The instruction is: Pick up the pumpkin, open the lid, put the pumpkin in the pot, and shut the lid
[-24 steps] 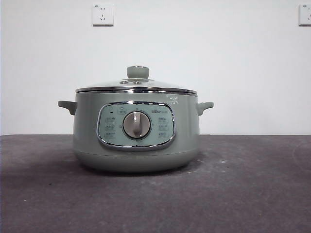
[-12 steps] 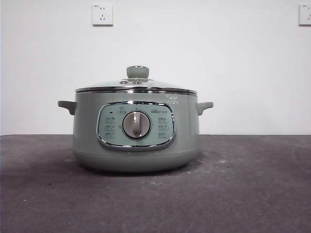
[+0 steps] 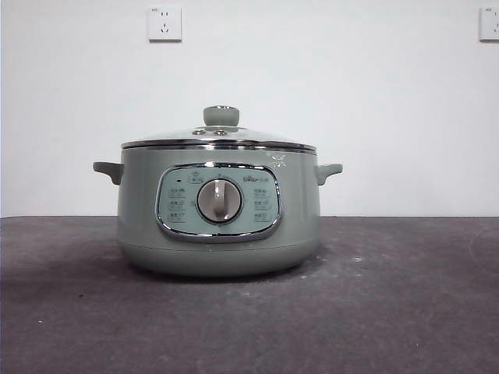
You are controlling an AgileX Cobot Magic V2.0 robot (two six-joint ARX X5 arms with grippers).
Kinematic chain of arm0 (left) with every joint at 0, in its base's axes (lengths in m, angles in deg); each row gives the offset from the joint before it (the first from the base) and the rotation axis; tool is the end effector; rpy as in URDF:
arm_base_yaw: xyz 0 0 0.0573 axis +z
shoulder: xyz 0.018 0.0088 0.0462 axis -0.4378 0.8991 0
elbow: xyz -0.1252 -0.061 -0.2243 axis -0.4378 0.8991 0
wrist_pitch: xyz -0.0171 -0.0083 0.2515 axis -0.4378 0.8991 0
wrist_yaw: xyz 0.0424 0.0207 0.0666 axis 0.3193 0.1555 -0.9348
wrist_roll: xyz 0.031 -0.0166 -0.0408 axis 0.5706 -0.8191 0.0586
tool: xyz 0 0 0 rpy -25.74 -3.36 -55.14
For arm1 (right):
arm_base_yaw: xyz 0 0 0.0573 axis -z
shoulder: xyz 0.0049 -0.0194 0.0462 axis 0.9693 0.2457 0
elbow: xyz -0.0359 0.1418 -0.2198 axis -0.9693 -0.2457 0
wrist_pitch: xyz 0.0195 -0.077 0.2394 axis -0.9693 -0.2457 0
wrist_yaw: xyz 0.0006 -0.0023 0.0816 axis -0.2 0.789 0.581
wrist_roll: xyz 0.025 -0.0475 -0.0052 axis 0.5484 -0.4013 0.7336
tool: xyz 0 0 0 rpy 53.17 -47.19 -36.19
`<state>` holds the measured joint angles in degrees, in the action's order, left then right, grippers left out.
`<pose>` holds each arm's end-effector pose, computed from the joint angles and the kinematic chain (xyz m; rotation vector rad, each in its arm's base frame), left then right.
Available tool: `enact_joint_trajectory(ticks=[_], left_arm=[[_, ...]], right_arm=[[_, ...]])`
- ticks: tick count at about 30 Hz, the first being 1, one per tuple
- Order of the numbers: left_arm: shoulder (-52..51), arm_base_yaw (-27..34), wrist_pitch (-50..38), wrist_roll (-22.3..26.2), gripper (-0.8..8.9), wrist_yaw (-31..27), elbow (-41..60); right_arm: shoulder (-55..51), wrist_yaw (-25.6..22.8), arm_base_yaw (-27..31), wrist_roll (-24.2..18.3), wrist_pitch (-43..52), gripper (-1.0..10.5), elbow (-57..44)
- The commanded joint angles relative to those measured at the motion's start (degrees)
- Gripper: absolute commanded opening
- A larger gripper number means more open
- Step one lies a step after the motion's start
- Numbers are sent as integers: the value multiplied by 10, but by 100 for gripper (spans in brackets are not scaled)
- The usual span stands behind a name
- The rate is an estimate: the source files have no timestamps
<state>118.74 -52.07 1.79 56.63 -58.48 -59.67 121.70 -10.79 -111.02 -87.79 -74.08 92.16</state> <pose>0.1467 -0.0839 0.4182 0.1884 0.6445 -0.8676 0.1261 0.0982 0.4401 -0.2082 0.8466 0.8451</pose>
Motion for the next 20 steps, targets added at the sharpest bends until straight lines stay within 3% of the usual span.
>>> enact_joint_trajectory(ticks=[1,9,14,20], left_arm=[[-18,17,-39,2,-4,-36,2],[-144,154,-236,2,-4,-40,82],[-260,231,-417,-1,-4,-55,254],[-379,276,-532,-25,-4,-87,446]], right_arm=[[-2,0,-1,5,-6,0,-1],[-2,-1,-1,5,-6,0,-1],[-2,-2,-1,5,-7,0,-1],[-2,-2,-1,5,-6,0,-1]])
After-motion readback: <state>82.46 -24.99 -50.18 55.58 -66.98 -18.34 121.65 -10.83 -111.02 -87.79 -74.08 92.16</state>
